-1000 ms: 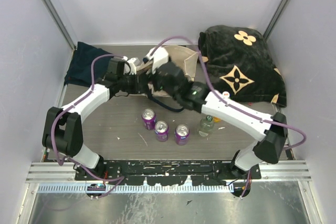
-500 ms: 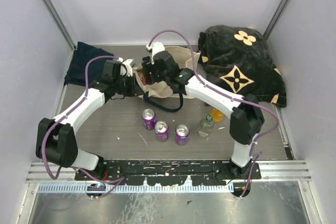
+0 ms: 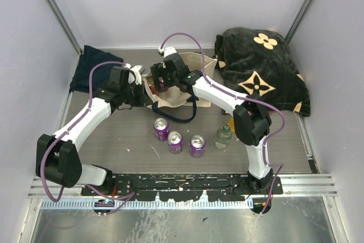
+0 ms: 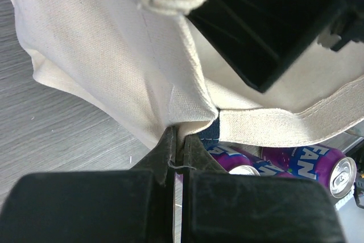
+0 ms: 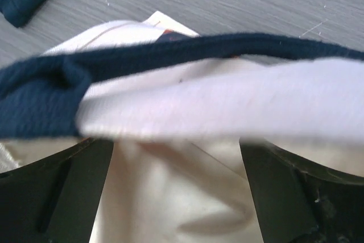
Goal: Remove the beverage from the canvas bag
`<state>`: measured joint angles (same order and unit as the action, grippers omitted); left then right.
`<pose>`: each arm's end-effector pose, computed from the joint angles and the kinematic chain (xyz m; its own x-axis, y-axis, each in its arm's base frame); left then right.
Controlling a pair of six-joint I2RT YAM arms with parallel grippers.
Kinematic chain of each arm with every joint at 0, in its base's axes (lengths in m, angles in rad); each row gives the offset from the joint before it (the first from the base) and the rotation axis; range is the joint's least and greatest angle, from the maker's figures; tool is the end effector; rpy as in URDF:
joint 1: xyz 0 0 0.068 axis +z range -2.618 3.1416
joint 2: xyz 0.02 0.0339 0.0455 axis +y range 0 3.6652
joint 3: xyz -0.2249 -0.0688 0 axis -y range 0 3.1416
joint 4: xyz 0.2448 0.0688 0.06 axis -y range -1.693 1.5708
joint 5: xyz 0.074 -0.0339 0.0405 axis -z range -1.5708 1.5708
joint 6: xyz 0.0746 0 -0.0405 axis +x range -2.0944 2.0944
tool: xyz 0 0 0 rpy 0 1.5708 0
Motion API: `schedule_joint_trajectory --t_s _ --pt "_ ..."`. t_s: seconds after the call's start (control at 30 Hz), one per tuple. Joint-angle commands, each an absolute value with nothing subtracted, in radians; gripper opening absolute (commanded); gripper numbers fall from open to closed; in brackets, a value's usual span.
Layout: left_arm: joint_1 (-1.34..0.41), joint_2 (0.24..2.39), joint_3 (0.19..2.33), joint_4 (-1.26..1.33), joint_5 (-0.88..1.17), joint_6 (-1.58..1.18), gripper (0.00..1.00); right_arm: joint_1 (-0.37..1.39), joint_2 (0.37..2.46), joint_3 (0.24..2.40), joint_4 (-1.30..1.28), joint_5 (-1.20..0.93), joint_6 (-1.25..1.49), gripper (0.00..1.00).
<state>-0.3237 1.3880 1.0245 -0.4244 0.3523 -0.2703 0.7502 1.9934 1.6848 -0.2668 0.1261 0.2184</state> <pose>0.3055 -0.1296 0.2016 -0.7890 0.0004 -0.6144 0.3306 0.8431 -0.4241 0.3633 0.3258 0.2209 -0.5185 -0.1894 -0.8339 -0.4987 0.8591 0.1150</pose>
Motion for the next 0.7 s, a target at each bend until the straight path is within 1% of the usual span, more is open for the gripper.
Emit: schedule_joint_trajectory --t_s 0.0,0.2,0.37,0.67 --pt "-0.316 1.371 0.99 -0.537 0.257 -0.255 0.0 0.736 2.023 1.765 -0.204 0.143 0.263 0.99" --pt "-0.316 1.383 1.017 -0.558 0.247 -0.251 0.0 0.715 2.089 1.833 -0.214 0.145 0.315 0.97" --pt "-0.315 1.386 1.026 -0.554 0.248 -0.252 0.0 0.697 2.142 1.895 -0.266 0.155 0.364 0.93" --pt "-0.316 1.399 1.026 -0.535 0.267 -0.255 0.01 0.682 2.203 1.944 -0.315 0.16 0.401 0.9"
